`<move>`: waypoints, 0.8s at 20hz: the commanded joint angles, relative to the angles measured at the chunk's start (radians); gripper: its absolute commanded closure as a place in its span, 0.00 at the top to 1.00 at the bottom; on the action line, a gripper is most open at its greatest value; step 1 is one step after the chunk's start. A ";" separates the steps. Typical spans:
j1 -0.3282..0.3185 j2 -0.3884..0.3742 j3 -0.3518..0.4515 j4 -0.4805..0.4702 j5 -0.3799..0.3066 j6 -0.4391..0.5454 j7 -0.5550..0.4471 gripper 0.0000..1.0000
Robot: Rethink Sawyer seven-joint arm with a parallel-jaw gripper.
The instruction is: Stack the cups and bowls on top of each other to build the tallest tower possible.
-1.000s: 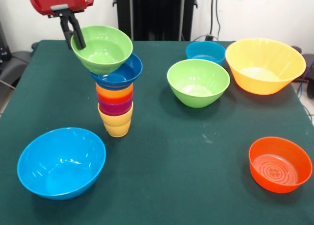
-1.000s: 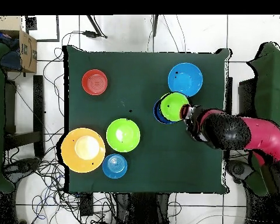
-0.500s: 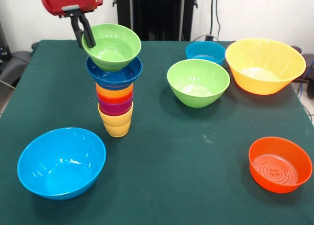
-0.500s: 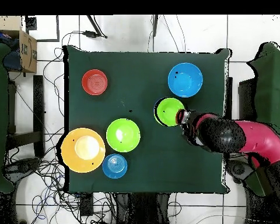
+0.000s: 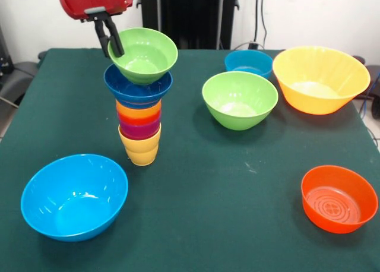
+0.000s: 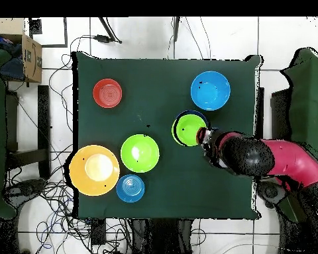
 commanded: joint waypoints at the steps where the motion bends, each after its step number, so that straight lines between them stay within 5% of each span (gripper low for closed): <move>1: 0.029 0.077 -0.014 0.024 -0.086 -0.072 -0.097 0.00; 16: 0.027 0.090 -0.020 0.005 -0.116 -0.098 -0.132 0.00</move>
